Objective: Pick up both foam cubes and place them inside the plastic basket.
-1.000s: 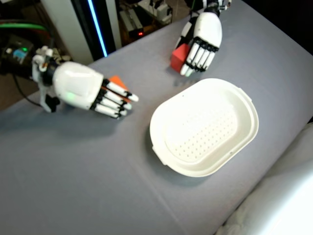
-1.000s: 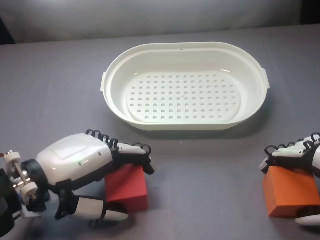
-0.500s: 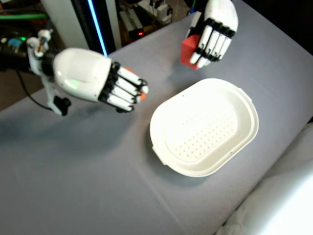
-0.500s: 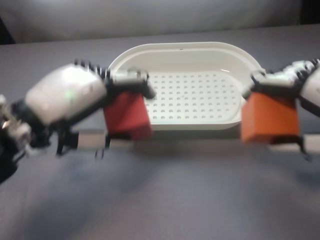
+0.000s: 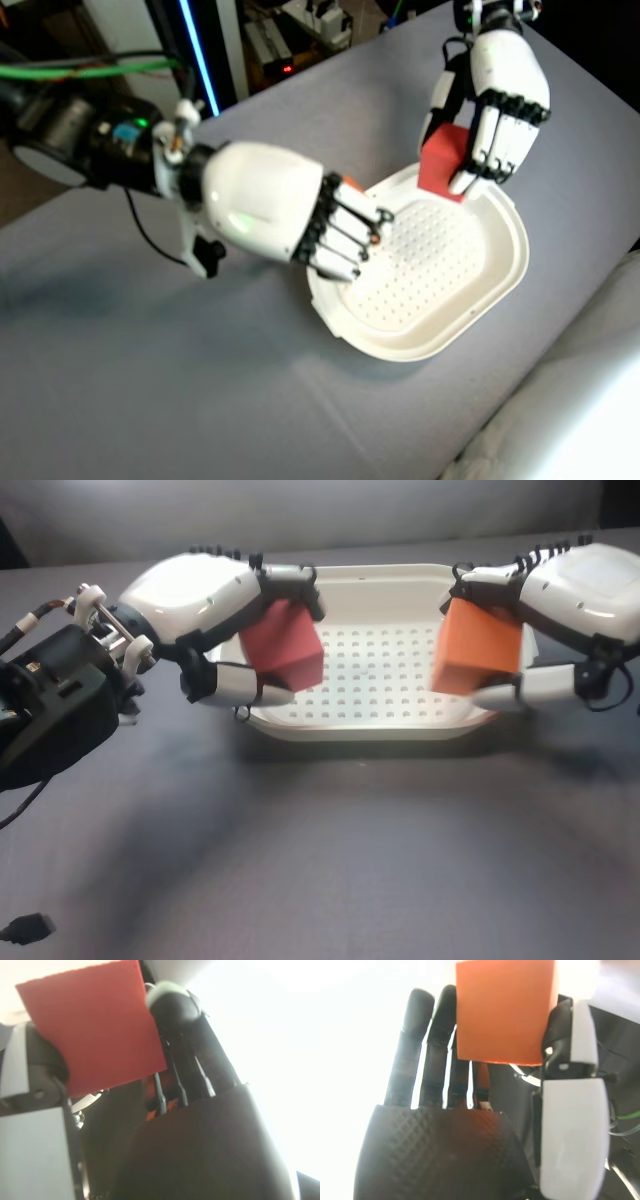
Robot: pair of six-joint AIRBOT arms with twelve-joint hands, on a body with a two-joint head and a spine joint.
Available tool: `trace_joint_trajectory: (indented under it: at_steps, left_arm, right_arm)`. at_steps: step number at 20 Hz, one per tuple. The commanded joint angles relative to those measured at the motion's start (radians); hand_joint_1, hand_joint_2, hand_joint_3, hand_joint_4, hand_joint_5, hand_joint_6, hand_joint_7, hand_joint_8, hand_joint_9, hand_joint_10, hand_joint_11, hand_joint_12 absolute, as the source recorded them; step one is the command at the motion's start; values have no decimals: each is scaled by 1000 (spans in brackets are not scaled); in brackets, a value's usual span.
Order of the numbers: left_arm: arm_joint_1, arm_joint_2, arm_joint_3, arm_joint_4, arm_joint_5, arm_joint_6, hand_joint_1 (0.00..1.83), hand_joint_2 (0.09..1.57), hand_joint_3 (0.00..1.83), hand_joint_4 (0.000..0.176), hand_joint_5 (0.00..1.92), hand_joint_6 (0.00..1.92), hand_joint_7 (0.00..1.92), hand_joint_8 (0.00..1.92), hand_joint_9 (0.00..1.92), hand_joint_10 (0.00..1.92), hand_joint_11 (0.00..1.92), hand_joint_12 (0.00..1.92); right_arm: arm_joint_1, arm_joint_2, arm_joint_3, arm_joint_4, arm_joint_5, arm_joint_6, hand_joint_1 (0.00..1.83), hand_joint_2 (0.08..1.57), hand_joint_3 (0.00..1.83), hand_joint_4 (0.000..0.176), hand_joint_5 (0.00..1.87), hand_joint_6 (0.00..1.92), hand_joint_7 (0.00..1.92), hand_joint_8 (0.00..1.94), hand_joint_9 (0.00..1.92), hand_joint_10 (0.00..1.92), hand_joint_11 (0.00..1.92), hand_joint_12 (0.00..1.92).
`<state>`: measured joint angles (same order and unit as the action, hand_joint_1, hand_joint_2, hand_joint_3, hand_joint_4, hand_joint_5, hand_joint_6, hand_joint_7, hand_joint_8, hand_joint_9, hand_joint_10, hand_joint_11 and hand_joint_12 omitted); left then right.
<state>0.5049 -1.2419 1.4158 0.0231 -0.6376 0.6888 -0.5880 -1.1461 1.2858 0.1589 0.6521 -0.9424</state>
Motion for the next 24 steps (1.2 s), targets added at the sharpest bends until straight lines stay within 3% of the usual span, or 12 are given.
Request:
trace_joint_trajectory:
  at_steps: [1, 2, 4, 7, 9, 10, 11, 13, 17, 20, 22, 24]
  left_arm:
    - [-11, -4, 7, -18, -94, 9, 681, 1203, 0, 0, 287, 383, 352, 280, 224, 693, 73, 1547]
    - [-11, -6, 8, -20, -85, 16, 511, 1203, 0, 11, 147, 210, 171, 90, 44, 417, 14, 1302]
    - [-4, -6, 6, -29, -84, 22, 448, 1166, 0, 78, 22, 28, 12, 3, 1, 42, 0, 932]
    - [11, 7, -3, -48, -100, 32, 417, 1111, 0, 96, 0, 0, 0, 0, 0, 0, 0, 23]
    - [21, 26, -20, -58, -130, 38, 431, 1082, 0, 104, 0, 0, 0, 0, 0, 0, 0, 0]
    - [38, 47, -41, -68, -169, 39, 428, 1076, 0, 103, 0, 0, 0, 0, 0, 0, 0, 0]
    - [53, 64, -60, -75, -207, 39, 421, 1075, 0, 113, 0, 0, 0, 0, 0, 0, 0, 0]
    - [87, 101, -103, -88, -287, 39, 441, 1090, 0, 111, 0, 0, 0, 0, 0, 0, 0, 0]
    - [197, 167, -185, -131, -507, 8, 466, 1173, 24, 73, 0, 0, 0, 0, 0, 0, 0, 0]
    - [288, 217, -250, -163, -668, -6, 369, 1181, 15, 110, 0, 0, 0, 0, 0, 0, 0, 0]
    - [336, 240, -284, -184, -758, -6, 399, 1209, 19, 90, 0, 0, 0, 0, 0, 0, 0, 0]
    - [388, 257, -310, -213, -857, -9, 425, 1221, 15, 124, 0, 0, 0, 0, 0, 0, 0, 0]
  right_arm:
    - [19, -6, 9, 2, 92, 7, 17, 1232, 0, 8, 11, 447, 219, 247, 82, 799, 9, 1609]
    - [19, -7, 13, 6, 85, 7, 3, 1208, 0, 39, 1, 89, 111, 99, 16, 646, 1, 1574]
    - [19, -6, 14, 16, 83, 7, 0, 1161, 0, 83, 0, 3, 11, 8, 0, 486, 0, 1835]
    - [19, -6, 5, 16, 88, 7, 0, 1156, 0, 89, 0, 0, 0, 0, 0, 22, 0, 1920]
    - [19, 1, -12, 16, 108, 7, 1, 1155, 0, 100, 0, 0, 0, 0, 0, 0, 0, 1278]
    - [19, 17, -34, 16, 136, 7, 13, 1163, 1, 98, 0, 0, 0, 0, 0, 0, 0, 470]
    - [19, 34, -58, 16, 163, 7, 20, 1163, 0, 102, 0, 0, 0, 0, 0, 0, 0, 93]
    - [1, 76, -107, 9, 227, 6, 14, 1181, 8, 81, 0, 0, 0, 0, 0, 0, 0, 3]
    - [-114, 191, -230, 9, 432, 3, 121, 1211, 11, 117, 0, 0, 0, 0, 0, 0, 0, 0]
    - [-215, 263, -317, 18, 617, 2, 160, 1223, 8, 80, 0, 0, 0, 0, 0, 0, 0, 0]
    - [-271, 293, -352, 31, 709, 2, 207, 1255, 14, 107, 0, 0, 0, 0, 0, 0, 0, 0]
    - [-340, 323, -388, 57, 827, 2, 273, 1269, 11, 117, 0, 0, 0, 0, 0, 0, 0, 0]
